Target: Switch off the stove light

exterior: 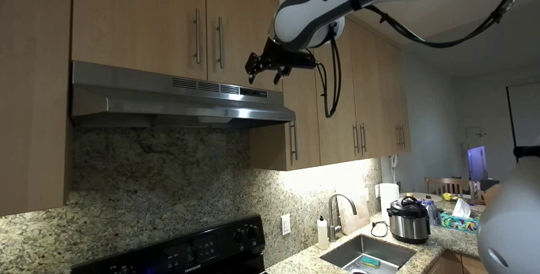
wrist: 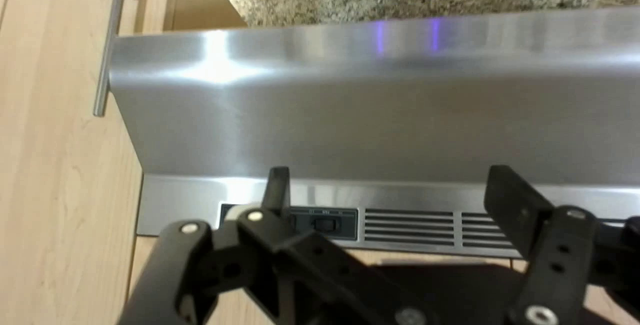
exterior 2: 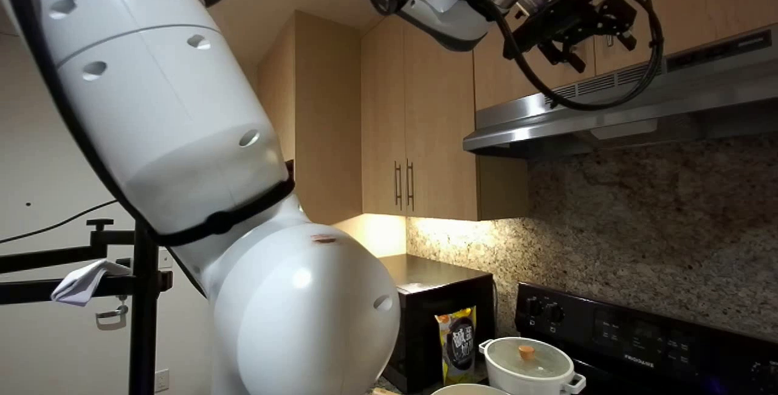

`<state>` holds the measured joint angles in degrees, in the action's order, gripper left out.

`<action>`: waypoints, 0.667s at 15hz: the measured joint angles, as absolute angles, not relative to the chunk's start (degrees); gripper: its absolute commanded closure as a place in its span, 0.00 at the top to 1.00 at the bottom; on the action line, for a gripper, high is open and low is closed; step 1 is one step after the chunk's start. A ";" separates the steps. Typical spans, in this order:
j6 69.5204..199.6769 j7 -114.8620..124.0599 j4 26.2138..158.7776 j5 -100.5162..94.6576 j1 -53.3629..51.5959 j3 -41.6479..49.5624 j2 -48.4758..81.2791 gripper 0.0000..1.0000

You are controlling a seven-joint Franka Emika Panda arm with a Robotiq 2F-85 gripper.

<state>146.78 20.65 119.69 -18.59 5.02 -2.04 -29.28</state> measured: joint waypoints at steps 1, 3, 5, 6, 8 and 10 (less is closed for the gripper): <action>144.94 20.65 121.27 -17.63 5.05 -2.35 -31.11 1.00; 142.94 20.65 124.22 -16.18 5.30 -2.66 -34.21 1.00; 141.79 20.65 127.12 -14.97 5.90 -2.70 -36.58 1.00; 141.56 20.65 128.68 -14.30 6.20 -2.68 -37.43 1.00; 141.58 20.65 131.90 -13.15 6.56 -2.69 -38.60 1.00; 141.82 20.65 134.02 -12.94 6.65 -2.74 -39.08 1.00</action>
<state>141.82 20.65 134.02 -12.94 6.65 -2.74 -39.08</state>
